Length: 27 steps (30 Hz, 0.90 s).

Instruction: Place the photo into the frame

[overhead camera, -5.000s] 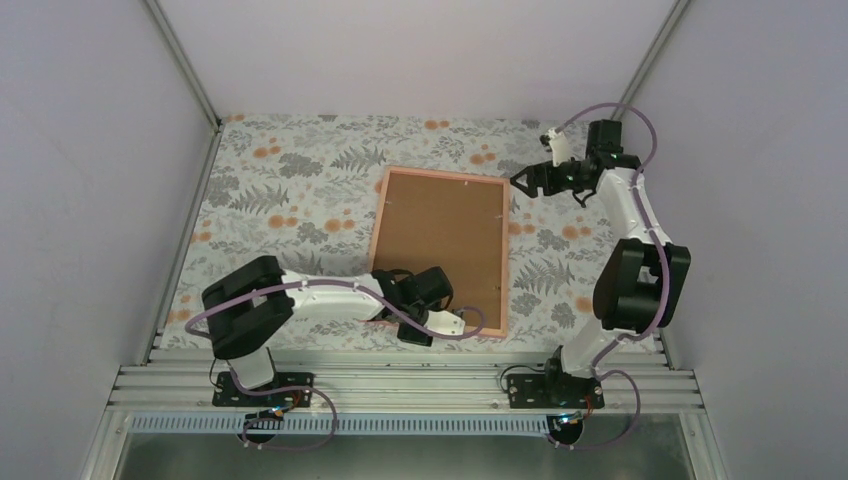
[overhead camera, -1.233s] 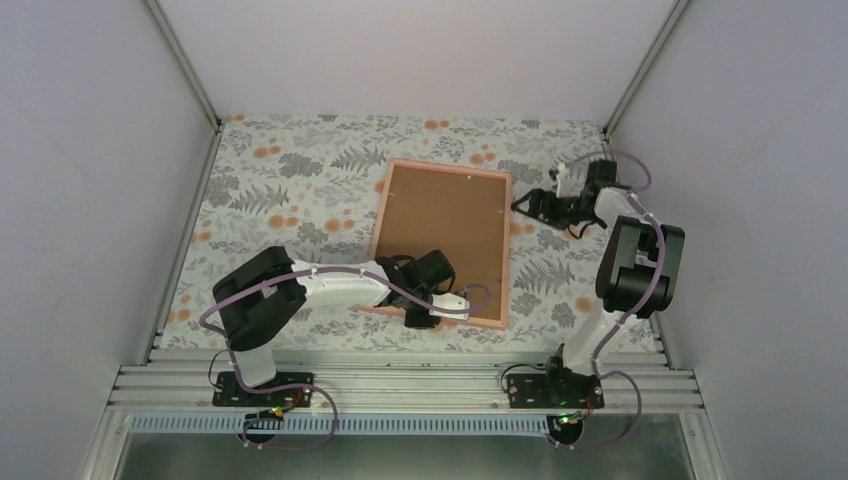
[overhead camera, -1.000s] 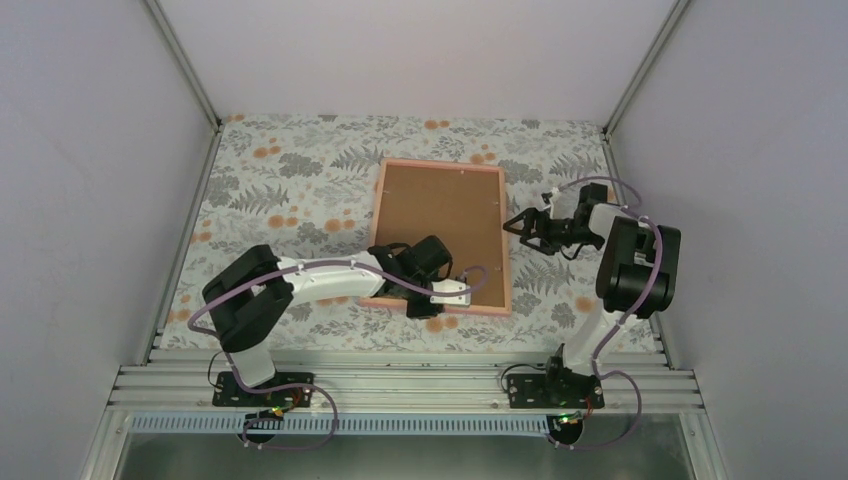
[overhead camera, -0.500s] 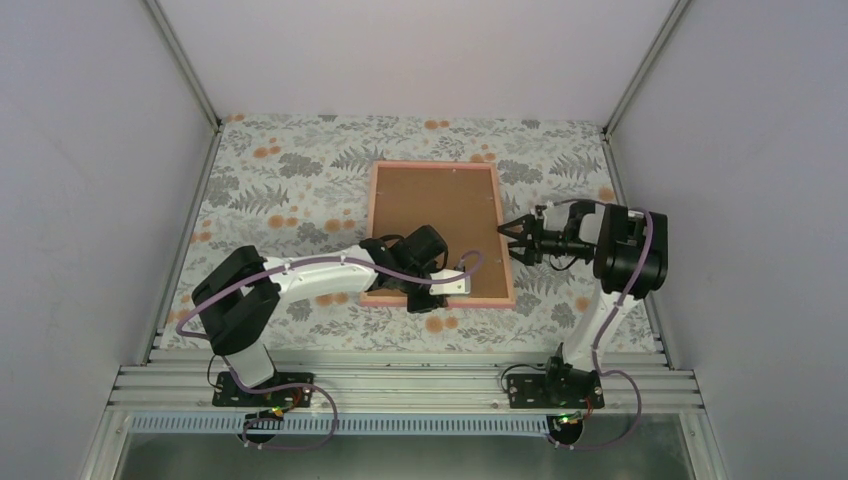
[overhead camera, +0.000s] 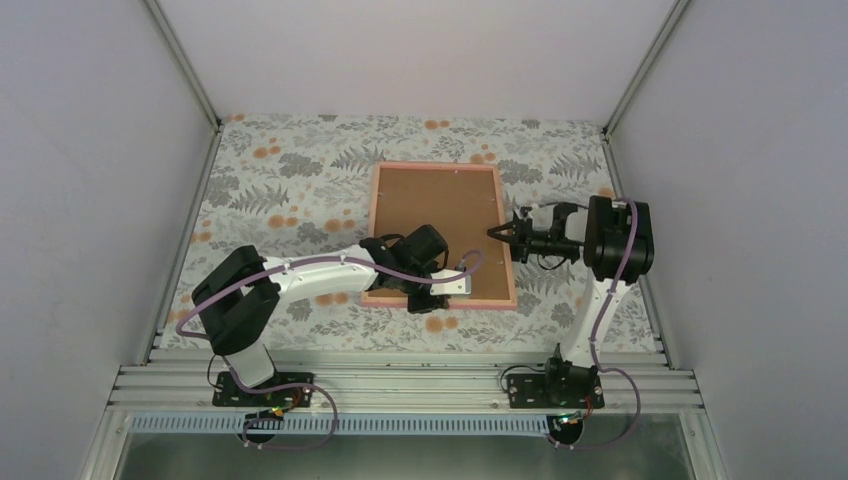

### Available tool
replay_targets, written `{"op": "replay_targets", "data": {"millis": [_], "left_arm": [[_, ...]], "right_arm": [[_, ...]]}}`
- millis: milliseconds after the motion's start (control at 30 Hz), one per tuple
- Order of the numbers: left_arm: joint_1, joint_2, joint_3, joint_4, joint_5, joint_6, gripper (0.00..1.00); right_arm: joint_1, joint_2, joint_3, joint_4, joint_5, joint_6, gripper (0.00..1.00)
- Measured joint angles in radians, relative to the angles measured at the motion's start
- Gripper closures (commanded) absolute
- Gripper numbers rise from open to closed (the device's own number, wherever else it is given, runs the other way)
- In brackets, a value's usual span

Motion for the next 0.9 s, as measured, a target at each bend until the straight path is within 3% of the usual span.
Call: {"op": "replay_targets", "data": {"millis": [133, 233, 300, 500, 667, 900], "left_arm": [[0.0, 0.0, 0.001, -0.007, -0.001, 0.008, 0.93], [-0.003, -0.005, 0.001, -0.011, -0.017, 0.019, 0.73], [-0.008, -0.02, 0.0, -0.014, -0.04, 0.029, 0.57], [0.01, -0.127, 0.007, -0.031, -0.09, 0.075, 0.28], [0.175, -0.171, 0.122, -0.103, -0.052, 0.078, 0.01], [0.497, -0.226, 0.31, -0.115, 0.023, -0.014, 0.0]], "right_arm": [[0.0, 0.011, 0.0, 0.002, -0.005, 0.009, 0.8], [0.0, 0.006, -0.001, 0.011, -0.009, 0.006, 0.95], [0.0, -0.015, -0.002, 0.008, -0.008, 0.01, 0.96], [0.001, -0.128, 0.0, -0.014, 0.069, -0.034, 0.96], [-0.001, -0.221, 0.048, -0.152, 0.137, -0.062, 0.96], [-0.001, -0.283, 0.367, -0.427, 0.243, -0.214, 0.96]]}}
